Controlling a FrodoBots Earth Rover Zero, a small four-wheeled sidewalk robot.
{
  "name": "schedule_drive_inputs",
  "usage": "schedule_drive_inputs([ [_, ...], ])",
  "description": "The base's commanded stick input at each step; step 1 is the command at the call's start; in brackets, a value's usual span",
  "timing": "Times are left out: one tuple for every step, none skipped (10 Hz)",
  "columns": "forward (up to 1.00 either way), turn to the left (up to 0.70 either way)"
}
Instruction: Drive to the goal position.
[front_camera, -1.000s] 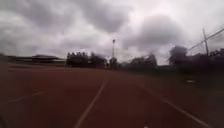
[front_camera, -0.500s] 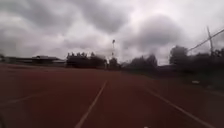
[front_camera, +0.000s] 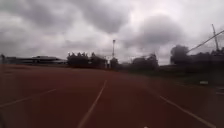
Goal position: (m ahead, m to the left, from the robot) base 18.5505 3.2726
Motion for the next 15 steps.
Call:
schedule_drive_inputs([
  [0.7, 0.0],
  [0.7, 0.0],
  [0.7, 0.0],
  [0.7, 0.0],
  [0.7, 0.0],
  [0.7, 0.0],
  [0.7, 0.0],
  [0.7, 0.0],
  [0.7, 0.0],
  [0.7, 0.0],
  [0.7, 0.0],
  [0.7, 0.0],
  [0.7, 0.0],
  [0.7, 0.0],
  [0.7, 0.0],
])
